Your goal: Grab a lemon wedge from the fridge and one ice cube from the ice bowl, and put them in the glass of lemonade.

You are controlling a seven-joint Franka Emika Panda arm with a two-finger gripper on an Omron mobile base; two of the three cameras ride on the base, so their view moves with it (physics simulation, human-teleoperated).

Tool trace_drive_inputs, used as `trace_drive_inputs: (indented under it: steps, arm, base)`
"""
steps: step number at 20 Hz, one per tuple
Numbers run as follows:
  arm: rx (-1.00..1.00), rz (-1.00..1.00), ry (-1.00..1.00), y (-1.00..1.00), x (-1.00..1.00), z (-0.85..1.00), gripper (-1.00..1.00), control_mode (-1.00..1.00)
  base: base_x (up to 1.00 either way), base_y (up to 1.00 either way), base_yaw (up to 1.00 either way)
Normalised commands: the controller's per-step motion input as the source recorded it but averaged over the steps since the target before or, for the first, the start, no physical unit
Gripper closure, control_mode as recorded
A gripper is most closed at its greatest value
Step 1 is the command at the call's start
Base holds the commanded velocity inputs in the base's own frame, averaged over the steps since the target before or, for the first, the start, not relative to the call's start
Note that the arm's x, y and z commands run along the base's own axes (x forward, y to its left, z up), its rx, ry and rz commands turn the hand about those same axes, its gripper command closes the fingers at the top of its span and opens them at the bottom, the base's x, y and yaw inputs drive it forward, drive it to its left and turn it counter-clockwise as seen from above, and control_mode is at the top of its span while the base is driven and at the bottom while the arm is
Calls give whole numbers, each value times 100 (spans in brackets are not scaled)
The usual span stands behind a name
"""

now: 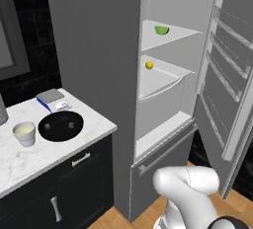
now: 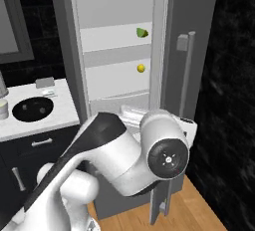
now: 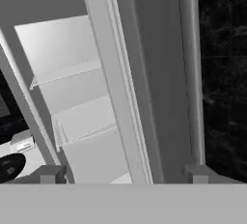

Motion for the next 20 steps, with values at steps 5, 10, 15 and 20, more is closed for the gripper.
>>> trace_drive_inputs:
  steps: [5,10,15,20]
  arm:
    - [-20,-7,6,82,-9,78,-100,-100]
    - [-45,-34,33,74,99,3,-100,-100]
    - [-37,-38,17,15,90,-15,-100,-100]
    - [-33,-37,7,-18,91,-14,-100,-100]
  base:
    - [0,0,0]
    - [0,0,0]
    - [0,0,0]
    - [0,0,0]
